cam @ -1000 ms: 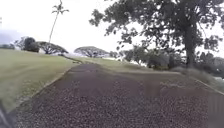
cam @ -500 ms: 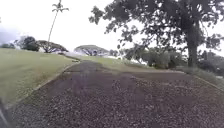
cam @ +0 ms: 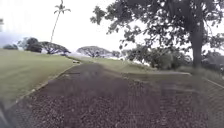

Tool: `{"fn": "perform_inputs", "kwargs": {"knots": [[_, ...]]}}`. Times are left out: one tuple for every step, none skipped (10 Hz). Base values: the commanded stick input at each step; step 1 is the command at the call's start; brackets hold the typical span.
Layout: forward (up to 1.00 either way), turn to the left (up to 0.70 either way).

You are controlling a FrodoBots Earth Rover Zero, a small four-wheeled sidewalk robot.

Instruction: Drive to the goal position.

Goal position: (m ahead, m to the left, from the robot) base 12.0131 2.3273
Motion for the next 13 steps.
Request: {"fn": "perform_inputs", "kwargs": {"knots": [[0.70, 0.19], [0.70, 0.07], [0.70, 0.00], [0.70, 0.00], [0.70, 0.00], [0.70, 0.00], [0.70, 0.00], [0.70, 0.00], [0.70, 0.00], [0.70, 0.00], [0.70, 0.00], [0.70, 0.00], [0.70, 0.00]]}}
